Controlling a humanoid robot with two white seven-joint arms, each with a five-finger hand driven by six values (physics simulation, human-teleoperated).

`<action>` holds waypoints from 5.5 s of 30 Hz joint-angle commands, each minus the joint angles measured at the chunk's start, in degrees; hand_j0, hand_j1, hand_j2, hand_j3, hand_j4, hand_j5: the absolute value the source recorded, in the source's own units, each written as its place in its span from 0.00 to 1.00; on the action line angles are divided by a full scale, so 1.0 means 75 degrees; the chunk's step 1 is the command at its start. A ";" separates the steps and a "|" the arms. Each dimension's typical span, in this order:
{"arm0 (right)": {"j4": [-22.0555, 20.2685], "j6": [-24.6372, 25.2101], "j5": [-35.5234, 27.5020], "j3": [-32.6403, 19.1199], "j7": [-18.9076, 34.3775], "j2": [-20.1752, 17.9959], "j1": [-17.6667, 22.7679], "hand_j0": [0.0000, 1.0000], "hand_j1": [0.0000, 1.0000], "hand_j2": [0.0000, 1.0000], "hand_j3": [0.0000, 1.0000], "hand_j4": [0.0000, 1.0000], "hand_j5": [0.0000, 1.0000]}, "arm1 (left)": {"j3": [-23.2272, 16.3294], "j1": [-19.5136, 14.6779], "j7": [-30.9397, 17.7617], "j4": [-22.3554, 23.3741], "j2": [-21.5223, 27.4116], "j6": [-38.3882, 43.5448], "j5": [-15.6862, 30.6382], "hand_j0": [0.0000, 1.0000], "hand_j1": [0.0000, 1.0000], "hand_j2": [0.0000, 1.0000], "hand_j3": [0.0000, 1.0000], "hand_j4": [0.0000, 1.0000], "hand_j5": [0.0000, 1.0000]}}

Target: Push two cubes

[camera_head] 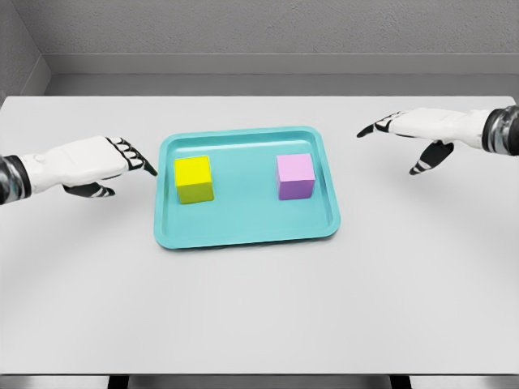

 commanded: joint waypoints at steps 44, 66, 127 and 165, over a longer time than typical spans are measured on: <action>0.1125 -0.0672 0.0990 0.2709 0.0252 0.1776 -0.1641 0.15 0.15 0.15 0.15 0.15 0.15 | -0.0069 -0.0269 0.0003 0.1004 -0.0957 0.0018 -0.0541 0.79 0.79 0.79 0.79 0.79 0.79; 0.1571 -0.0625 0.0990 0.3119 0.0252 0.2385 -0.1781 0.14 0.14 0.14 0.14 0.14 0.14 | -0.0069 -0.0351 0.0003 0.1262 -0.1250 0.0018 -0.0564 0.65 0.65 0.65 0.65 0.65 0.65; 0.2837 -0.0519 0.1178 0.3389 0.0252 0.3522 -0.1992 0.15 0.15 0.15 0.15 0.15 0.15 | -0.0409 -0.0855 0.0003 0.1801 -0.1601 0.0018 -0.0541 0.54 0.54 0.54 0.54 0.54 0.54; 0.2614 -0.0519 0.1166 0.3389 0.0252 0.3698 -0.2004 0.15 0.15 0.15 0.15 0.15 0.15 | -0.0772 -0.1113 0.0003 0.1895 -0.2105 0.0018 -0.0810 0.54 0.54 0.54 0.54 0.54 0.54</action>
